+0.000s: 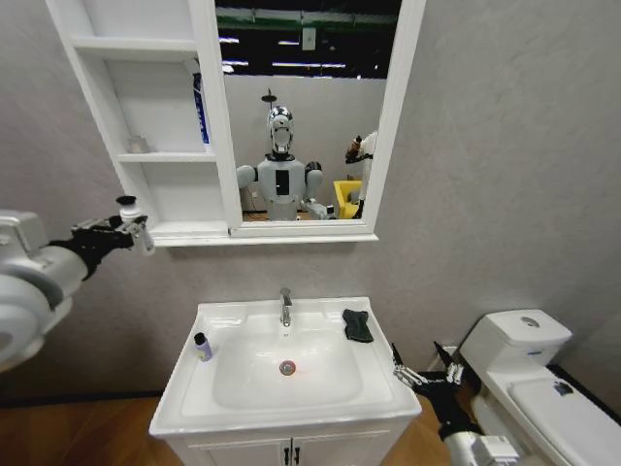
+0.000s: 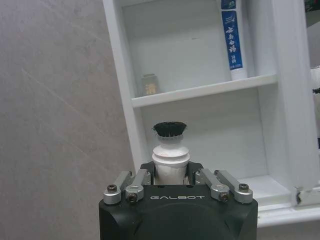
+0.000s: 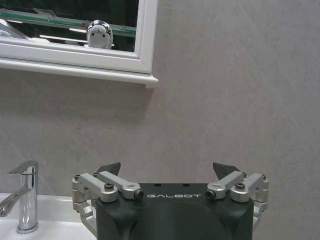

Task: Move facial cleanser and shampoo from washbasin to cabinet, then wipe washbasin with towel.

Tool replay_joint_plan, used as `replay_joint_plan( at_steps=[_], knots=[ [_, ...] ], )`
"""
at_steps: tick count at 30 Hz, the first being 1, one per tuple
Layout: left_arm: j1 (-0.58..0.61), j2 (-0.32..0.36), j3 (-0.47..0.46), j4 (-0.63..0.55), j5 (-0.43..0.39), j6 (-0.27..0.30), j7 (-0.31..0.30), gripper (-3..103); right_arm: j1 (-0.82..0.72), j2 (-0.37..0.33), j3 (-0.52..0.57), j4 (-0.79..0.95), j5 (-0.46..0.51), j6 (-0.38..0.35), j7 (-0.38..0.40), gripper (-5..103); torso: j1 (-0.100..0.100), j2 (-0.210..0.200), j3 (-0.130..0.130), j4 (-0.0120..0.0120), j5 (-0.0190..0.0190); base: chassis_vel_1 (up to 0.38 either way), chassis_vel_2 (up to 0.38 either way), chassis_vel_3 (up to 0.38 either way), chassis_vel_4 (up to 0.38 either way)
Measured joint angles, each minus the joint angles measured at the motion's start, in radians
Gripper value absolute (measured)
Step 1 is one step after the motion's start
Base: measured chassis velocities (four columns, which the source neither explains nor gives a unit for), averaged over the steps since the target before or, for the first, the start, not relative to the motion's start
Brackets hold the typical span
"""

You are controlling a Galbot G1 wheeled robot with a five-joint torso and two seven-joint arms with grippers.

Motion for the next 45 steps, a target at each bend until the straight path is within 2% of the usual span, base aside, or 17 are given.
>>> replay_joint_plan(
  at_steps=[1,3,6,10,15,19,23,24,25,32,40,45],
  knots=[
    [0.000,0.000,0.000,0.000,0.000,0.000,0.000,34,0.000,0.000,0.000,0.000,0.000,0.000,0.000,100,0.000,0.000,0.000,0.0000,0.0000,0.000,0.000,0.000,0.000],
    [-0.029,0.032,0.006,0.025,-0.029,-0.007,0.045,34,0.005,0.000,-0.011,-0.005,-0.001,-0.002,0.000,100,0.000,0.000,0.000,-0.0002,-0.0001,0.000,0.000,0.000,0.000],
    [-0.057,0.043,0.023,0.030,-0.063,-0.021,0.062,34,0.012,0.002,-0.024,-0.010,-0.008,-0.004,-0.001,100,0.000,0.000,0.000,-0.0004,0.0004,0.000,0.000,0.000,0.000],
    [-0.059,0.026,0.032,0.026,-0.049,-0.027,0.062,34,0.018,0.003,-0.031,-0.011,-0.012,-0.008,-0.002,100,0.000,0.000,0.000,-0.0003,0.0001,0.000,0.000,0.000,0.000],
    [-0.026,-0.014,0.028,-0.028,-0.024,-0.027,0.038,34,0.023,-0.009,-0.019,-0.010,-0.001,-0.016,-0.003,100,0.000,0.000,0.000,-0.0005,0.0000,0.000,0.000,0.000,0.000],
    [-0.012,-0.049,0.038,-0.050,0.031,-0.029,0.032,34,0.034,-0.010,-0.015,-0.011,0.004,-0.022,-0.002,100,0.000,0.000,0.000,-0.0004,0.0004,0.000,0.000,0.000,0.000],
    [0.026,-0.149,0.074,-0.041,0.200,-0.068,0.067,34,0.037,-0.009,-0.021,-0.003,0.009,-0.038,-0.003,100,0.000,0.000,0.000,-0.0002,-0.0001,0.000,0.000,0.000,0.000],
    [0.026,-0.149,0.074,-0.041,0.200,-0.068,0.067,34,0.037,-0.009,-0.021,-0.003,0.009,-0.038,-0.003,100,0.000,0.000,0.000,-0.0002,-0.0001,0.000,0.000,0.000,0.000],
    [0.023,-0.179,0.092,-0.037,0.227,-0.079,0.070,34,0.040,-0.009,-0.023,0.003,0.012,-0.047,-0.003,100,0.000,0.000,0.000,-0.0003,-0.0001,0.000,0.000,0.000,0.000],
    [-0.039,-0.255,0.206,-0.033,0.246,-0.097,0.058,34,0.058,-0.015,-0.031,0.024,0.011,-0.093,0.004,100,0.000,0.000,0.000,-0.0006,0.0002,0.000,0.000,0.000,0.000],
    [-0.125,-0.288,0.272,0.022,0.260,-0.105,0.069,34,0.078,-0.028,-0.038,0.029,0.000,-0.119,0.013,100,0.000,0.000,0.000,-0.0003,0.0002,0.000,0.000,0.000,0.000],
    [-0.234,-0.300,0.353,0.078,0.263,-0.100,0.075,34,0.088,-0.026,-0.039,0.020,-0.003,-0.125,0.016,100,0.000,0.000,0.000,-0.0005,0.0003,0.000,0.000,0.000,0.000]
  ],
)
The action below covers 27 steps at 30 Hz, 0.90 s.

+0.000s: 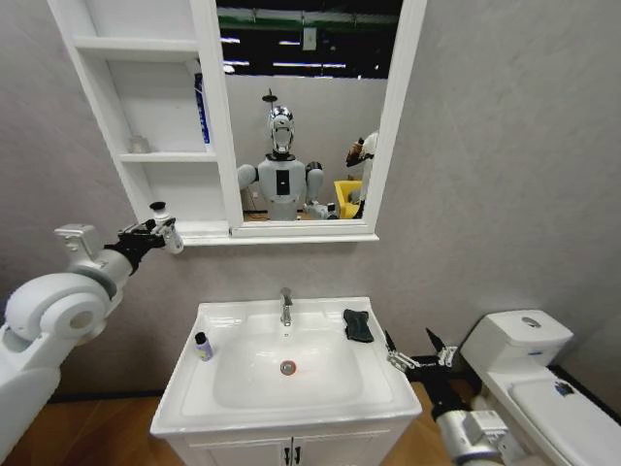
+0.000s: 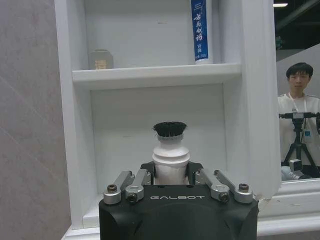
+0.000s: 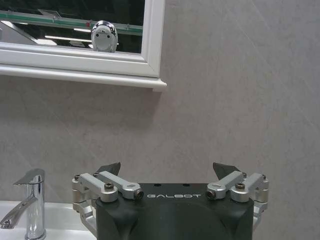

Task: Move facial cleanser and shampoo from washbasin to cabinet, then wipe washbasin with towel.

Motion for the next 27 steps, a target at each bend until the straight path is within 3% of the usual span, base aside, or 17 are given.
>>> replay_joint_plan(
  at_steps=[13,18,27],
  knots=[
    [-0.280,-0.061,0.182,0.215,0.041,0.015,0.027,32,-0.003,0.007,0.018,-0.025,-0.001,0.010,0.000,100,0.000,0.000,0.000,0.0002,-0.0003,0.000,0.000,0.000,0.000],
    [-0.337,-0.085,0.208,0.321,0.095,0.040,0.054,32,-0.008,0.007,0.026,-0.034,0.001,0.020,0.001,100,0.000,0.000,0.000,0.0002,-0.0004,0.000,0.000,0.000,0.000],
    [-0.441,-0.116,0.247,0.427,0.114,0.070,0.094,32,-0.012,0.012,0.030,-0.051,0.001,0.034,0.001,100,0.000,0.000,0.000,0.0002,0.0001,0.000,0.000,0.000,0.000]
  ],
)
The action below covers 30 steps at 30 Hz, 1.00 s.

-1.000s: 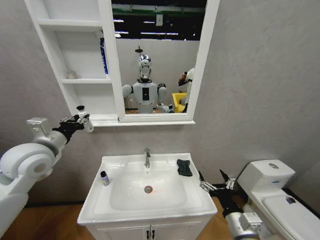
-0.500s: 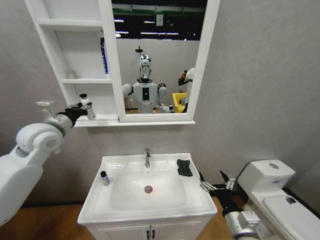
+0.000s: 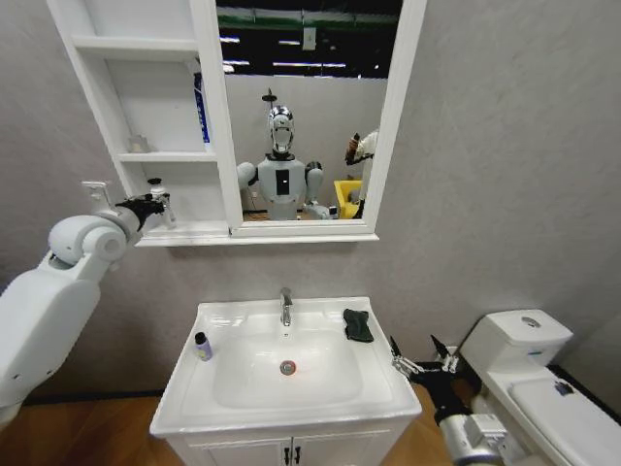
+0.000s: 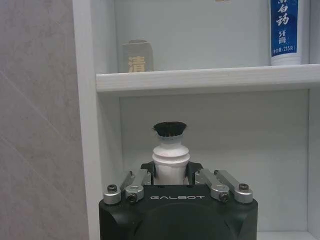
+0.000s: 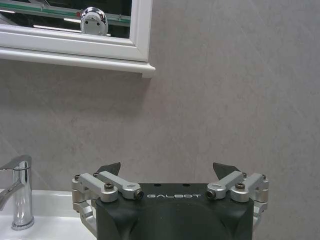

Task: Move facial cleanser and shampoo from washbasin to cabinet, then wipe washbasin with towel.

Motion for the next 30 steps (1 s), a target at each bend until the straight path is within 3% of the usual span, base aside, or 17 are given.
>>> replay_joint_plan(
  at_steps=[19,23,25,29,30],
  knots=[
    [-0.031,-0.043,0.019,0.066,0.019,0.002,0.001,32,-0.024,0.006,0.011,-0.016,-0.016,0.036,-0.002,100,0.000,0.000,0.000,-0.0001,-0.0002,0.000,0.000,0.000,0.000],
    [-0.018,-0.042,0.015,0.061,0.018,0.003,-0.001,42,-0.021,0.008,0.009,-0.018,-0.017,0.037,-0.001,100,0.000,0.000,0.000,-0.0001,-0.0002,0.000,0.000,0.000,0.000],
    [-0.011,-0.040,0.010,0.057,0.018,0.003,-0.002,58,-0.017,0.007,0.008,-0.018,-0.018,0.037,-0.001,100,0.000,0.000,0.000,0.0000,-0.0002,0.000,0.000,0.000,0.000],
    [-0.006,-0.039,0.003,0.052,0.013,0.003,-0.002,64,-0.015,0.007,0.007,-0.018,-0.018,0.037,-0.001,100,0.000,0.000,0.000,-0.0001,-0.0002,0.000,0.000,0.000,0.000],
    [0.002,-0.038,-0.006,0.045,0.010,0.003,-0.003,74,-0.015,0.007,0.006,-0.018,-0.020,0.037,-0.001,100,0.000,0.000,0.000,-0.0002,-0.0002,0.000,0.000,0.000,0.000]
  ],
)
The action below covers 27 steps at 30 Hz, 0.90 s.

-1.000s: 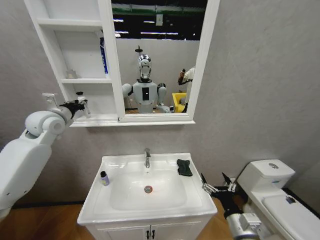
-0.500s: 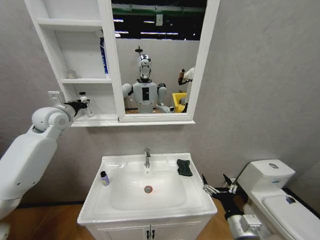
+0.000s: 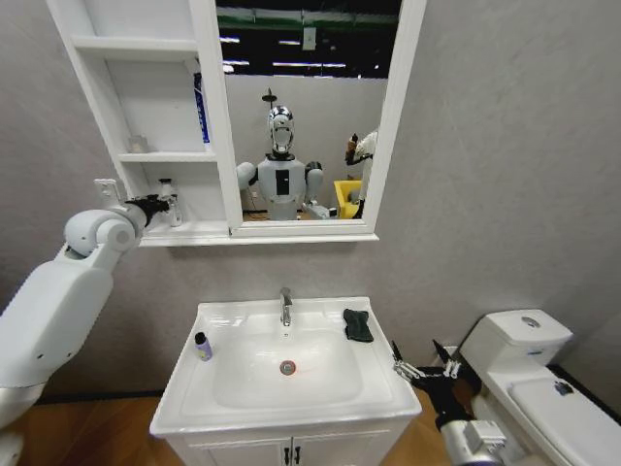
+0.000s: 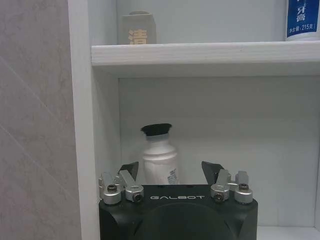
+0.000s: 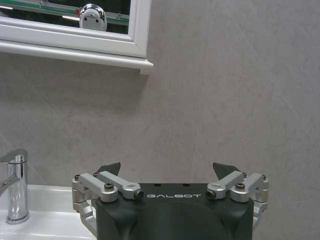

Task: Move facial cleanser and shampoo from washbasin to cabinet, then wipe washbasin with towel.

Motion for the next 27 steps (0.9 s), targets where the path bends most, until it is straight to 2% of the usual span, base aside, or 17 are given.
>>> replay_joint_plan(
  at_steps=[2,3,6,8,9,11,12,14,15,17,19,20,22,23,24,26,27],
  knots=[
    [0.008,0.002,-0.009,-0.007,-0.003,0.000,0.000,74,0.001,0.000,-0.001,-0.001,-0.001,0.000,0.000,100,0.000,0.000,0.000,0.0000,-0.0001,0.000,0.000,0.000,0.000],
    [0.023,0.008,-0.023,-0.023,-0.009,0.000,-0.002,85,0.002,0.000,-0.003,-0.002,-0.004,0.000,0.000,100,0.000,0.000,0.000,0.0000,-0.0001,0.000,0.000,0.000,0.000],
    [0.054,0.021,-0.056,-0.062,-0.023,0.001,-0.008,90,0.006,0.000,-0.006,-0.004,-0.006,-0.001,0.000,100,0.000,0.000,0.000,-0.0001,-0.0001,0.000,0.000,0.000,0.000],
    [0.112,0.047,-0.116,-0.145,-0.055,0.009,-0.022,98,0.011,0.000,-0.010,-0.005,-0.008,-0.003,0.000,100,0.000,0.000,0.000,0.0001,-0.0002,0.000,0.000,0.000,0.000],
    [0.112,0.047,-0.116,-0.145,-0.055,0.009,-0.022,98,0.011,0.000,-0.010,-0.005,-0.008,-0.003,0.000,100,0.000,0.000,0.000,0.0001,-0.0002,0.000,0.000,0.000,0.000],
    [0.182,0.074,-0.184,-0.243,-0.085,0.015,-0.033,100,0.013,0.000,-0.013,-0.006,-0.010,-0.005,0.001,100,0.000,0.000,0.000,0.0003,0.0001,0.000,0.000,0.000,0.000],
    [0.182,0.074,-0.184,-0.243,-0.085,0.015,-0.033,100,0.013,0.000,-0.013,-0.006,-0.010,-0.005,0.001,100,0.000,0.000,0.000,0.0003,0.0001,0.000,0.000,0.000,0.000],
    [0.295,0.102,-0.267,-0.375,-0.143,0.028,-0.067,100,0.014,0.002,-0.020,-0.009,-0.015,-0.006,0.001,100,0.000,0.000,0.000,0.0003,-0.0001,0.000,0.000,0.000,0.000],
    [0.295,0.102,-0.267,-0.375,-0.143,0.028,-0.067,100,0.014,0.002,-0.020,-0.009,-0.015,-0.006,0.001,100,0.000,0.000,0.000,0.0003,-0.0001,0.000,0.000,0.000,0.000],
    [0.399,0.117,-0.330,-0.472,-0.174,0.031,-0.120,100,0.012,0.003,-0.028,-0.009,-0.018,-0.006,0.002,100,0.000,0.000,0.000,0.0003,-0.0001,0.000,0.000,0.000,0.000],
    [0.478,0.115,-0.367,-0.540,-0.159,0.019,-0.154,100,0.012,0.001,-0.031,-0.007,-0.018,-0.006,0.002,100,0.000,0.000,0.000,0.0000,0.0003,0.000,0.000,0.000,0.000],
    [0.478,0.115,-0.367,-0.540,-0.159,0.019,-0.154,100,0.012,0.001,-0.031,-0.007,-0.018,-0.006,0.002,100,0.000,0.000,0.000,0.0000,0.0003,0.000,0.000,0.000,0.000],
    [0.589,0.084,-0.395,-0.603,-0.081,0.005,-0.160,100,0.012,0.001,-0.030,-0.006,-0.018,-0.006,0.004,100,0.000,0.000,0.000,0.0000,0.0004,0.000,0.000,0.000,0.000],
    [0.672,0.049,-0.411,-0.633,-0.016,-0.004,-0.150,100,0.009,0.001,-0.029,-0.005,-0.018,-0.005,0.004,100,0.000,0.000,0.000,0.0000,0.0003,0.000,0.000,0.000,0.000],
    [0.672,0.049,-0.411,-0.633,-0.016,-0.004,-0.150,100,0.009,0.001,-0.029,-0.005,-0.018,-0.005,0.004,100,0.000,0.000,0.000,0.0000,0.0003,0.000,0.000,0.000,0.000],
    [0.875,-0.069,-0.429,-0.667,0.185,-0.059,-0.082,100,-0.013,0.002,-0.026,-0.004,-0.017,0.010,0.004,100,0.000,0.000,0.000,0.0000,-0.0004,0.000,0.000,0.000,0.000],
    [0.875,-0.069,-0.429,-0.667,0.185,-0.059,-0.082,100,-0.013,0.002,-0.026,-0.004,-0.017,0.010,0.004,100,0.000,0.000,0.000,0.0000,-0.0004,0.000,0.000,0.000,0.000]
  ],
)
